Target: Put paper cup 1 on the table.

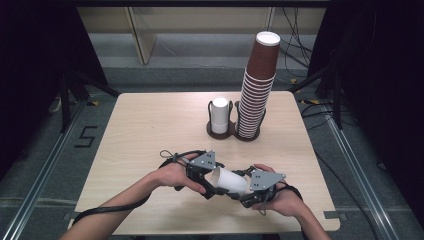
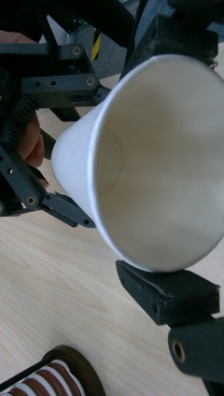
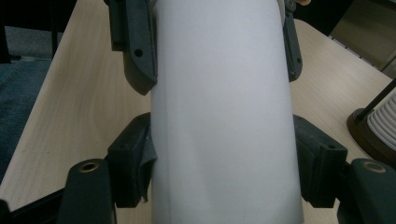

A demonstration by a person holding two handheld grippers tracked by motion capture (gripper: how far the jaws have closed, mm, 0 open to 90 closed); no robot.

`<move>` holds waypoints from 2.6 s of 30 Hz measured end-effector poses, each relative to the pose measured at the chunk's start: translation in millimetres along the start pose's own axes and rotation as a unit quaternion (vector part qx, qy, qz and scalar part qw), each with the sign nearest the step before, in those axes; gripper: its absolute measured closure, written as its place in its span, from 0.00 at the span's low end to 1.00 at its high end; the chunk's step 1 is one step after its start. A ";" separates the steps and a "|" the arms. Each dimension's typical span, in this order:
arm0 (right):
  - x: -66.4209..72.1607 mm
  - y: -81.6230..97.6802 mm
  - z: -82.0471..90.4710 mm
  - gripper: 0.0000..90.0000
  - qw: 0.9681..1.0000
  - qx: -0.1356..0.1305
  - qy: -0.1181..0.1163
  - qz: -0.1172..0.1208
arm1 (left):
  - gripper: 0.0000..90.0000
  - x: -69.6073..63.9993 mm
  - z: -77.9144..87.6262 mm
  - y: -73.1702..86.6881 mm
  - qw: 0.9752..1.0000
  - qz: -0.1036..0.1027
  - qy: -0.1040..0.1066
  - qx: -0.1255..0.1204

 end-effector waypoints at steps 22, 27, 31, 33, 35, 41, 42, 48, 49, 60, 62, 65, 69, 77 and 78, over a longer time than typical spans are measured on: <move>-3.7 8.9 -1.6 0.20 0.997 0.075 0.017 -0.033 | 0.24 -0.2 15.7 -6.2 0.980 -0.122 -0.056 0.149; -5.9 11.2 1.2 0.20 0.996 0.089 0.024 -0.021 | 0.23 3.8 23.3 -4.9 0.965 -0.138 -0.065 0.215; -5.3 9.7 -0.5 0.21 0.995 0.094 0.024 -0.018 | 0.24 5.7 25.8 -2.3 0.950 -0.159 -0.066 0.261; -4.5 6.4 -3.3 0.22 0.995 0.092 0.023 -0.013 | 0.24 4.7 24.2 -1.9 0.947 -0.162 -0.064 0.272; -3.8 3.2 -6.3 0.22 0.996 0.089 0.022 -0.009 | 0.24 2.9 22.4 -2.3 0.943 -0.169 -0.060 0.280; -4.3 -4.3 -15.9 0.23 0.997 0.069 0.025 -0.011 | 0.24 -1.9 16.8 -3.9 0.949 -0.159 -0.052 0.268; -4.9 -5.2 -17.5 0.24 0.998 0.065 0.026 -0.007 | 0.24 0.4 19.1 -3.8 0.942 -0.174 -0.051 0.281; 0.1 -9.3 -24.4 0.27 0.998 0.057 0.013 -0.014 | 0.25 -0.1 19.1 -5.4 0.943 -0.176 -0.049 0.277; 0.5 -9.3 -25.4 0.29 0.998 0.059 0.009 -0.009 | 0.25 -0.3 19.2 -5.7 0.943 -0.176 -0.049 0.277; 3.3 -9.8 -31.7 0.33 0.999 0.046 0.003 -0.013 | 0.25 -3.2 18.0 -8.6 0.952 -0.165 -0.044 0.256; 3.3 -10.4 -32.1 0.35 0.999 0.042 0.003 -0.010 | 0.25 -3.0 18.2 -9.2 0.952 -0.166 -0.044 0.253; 4.2 -10.5 -31.6 0.36 0.999 0.042 0.001 -0.011 | 0.25 -2.2 19.1 -10.0 0.951 -0.170 -0.045 0.255; 3.0 -11.2 -31.2 0.37 0.999 0.034 0.007 -0.008 | 0.25 -2.5 18.7 -11.3 0.952 -0.171 -0.043 0.250; 1.4 -9.4 -25.1 0.37 0.999 0.022 0.027 -0.020 | 0.12 -3.0 17.2 -15.5 0.962 -0.168 -0.047 0.211; 0.8 -9.3 -23.9 0.37 0.999 0.020 0.030 -0.021 | 0.10 -3.5 17.6 -16.0 0.964 -0.163 -0.048 0.202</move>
Point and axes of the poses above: each handheld gripper's, and its own axes: z roughly backward along the jaws, y roughly out of its underside, x roughly to its left, the point moved 8 cm from there along -z, roughly forward along the jaws
